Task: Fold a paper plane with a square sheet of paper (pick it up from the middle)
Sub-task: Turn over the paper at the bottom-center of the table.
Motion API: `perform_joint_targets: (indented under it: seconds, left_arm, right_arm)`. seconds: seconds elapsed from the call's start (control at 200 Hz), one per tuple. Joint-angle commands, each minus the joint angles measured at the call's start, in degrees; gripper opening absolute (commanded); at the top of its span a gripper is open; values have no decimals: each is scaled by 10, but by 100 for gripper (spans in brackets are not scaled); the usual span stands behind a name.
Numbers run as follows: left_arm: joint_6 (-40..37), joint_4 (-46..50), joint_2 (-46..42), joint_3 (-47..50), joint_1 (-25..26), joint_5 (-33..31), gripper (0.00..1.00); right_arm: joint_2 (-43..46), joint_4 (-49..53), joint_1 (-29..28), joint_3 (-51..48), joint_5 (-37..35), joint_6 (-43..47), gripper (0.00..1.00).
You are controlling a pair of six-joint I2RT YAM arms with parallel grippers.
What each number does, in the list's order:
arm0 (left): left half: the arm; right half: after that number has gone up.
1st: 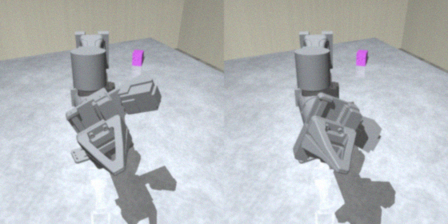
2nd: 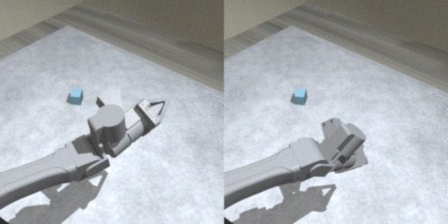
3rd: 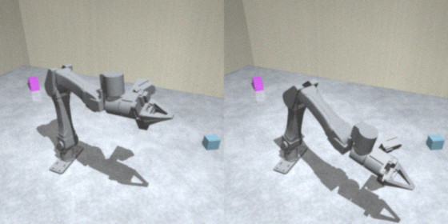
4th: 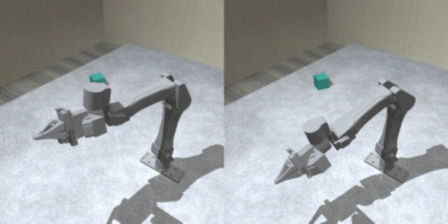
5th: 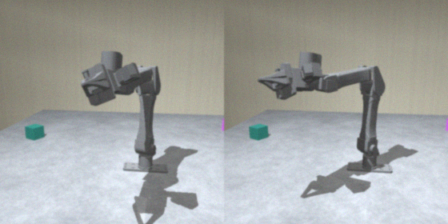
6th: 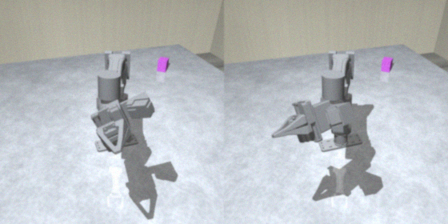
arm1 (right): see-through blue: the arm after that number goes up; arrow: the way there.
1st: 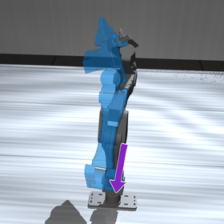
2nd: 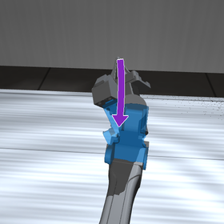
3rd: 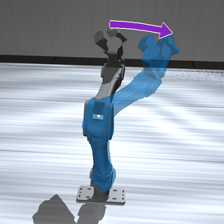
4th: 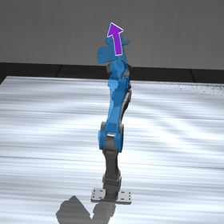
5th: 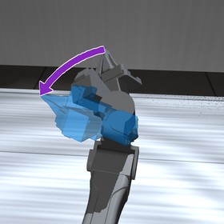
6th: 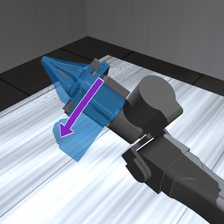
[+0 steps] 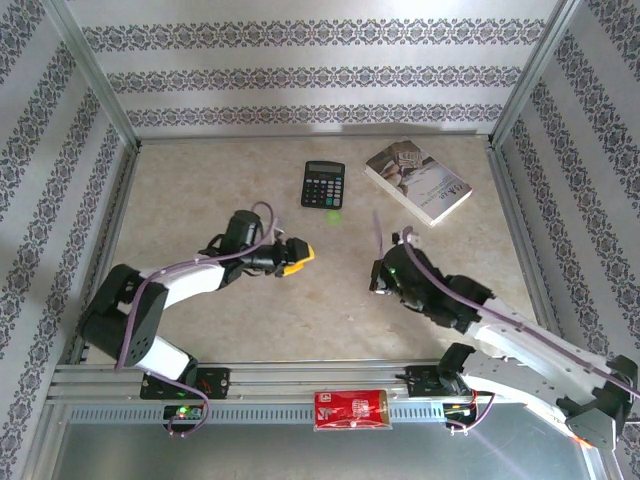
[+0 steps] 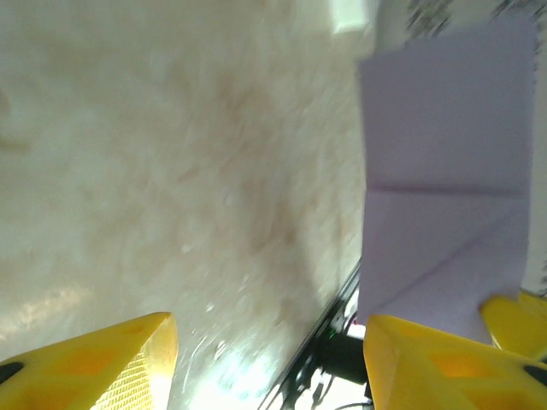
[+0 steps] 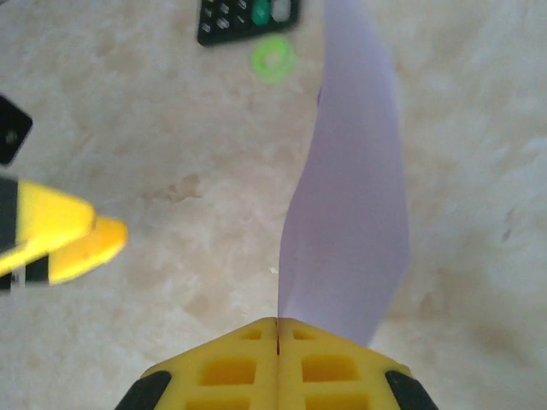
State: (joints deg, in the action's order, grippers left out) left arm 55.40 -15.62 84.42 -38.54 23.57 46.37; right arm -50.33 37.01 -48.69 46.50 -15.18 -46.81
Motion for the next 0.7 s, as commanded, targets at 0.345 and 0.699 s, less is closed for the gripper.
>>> perform_joint_targets:
  seconds: [0.345, 0.699]
  left_arm:
    - [-131, 316, -93, -62, -50, -136, 58]
    - [13, 133, -38, -20, -17, -66, 40]
  right_arm:
    - [-326, 47, -148, 123, 83, 143, 0]
    - [-356, -239, -159, -6, 178, 85, 5]
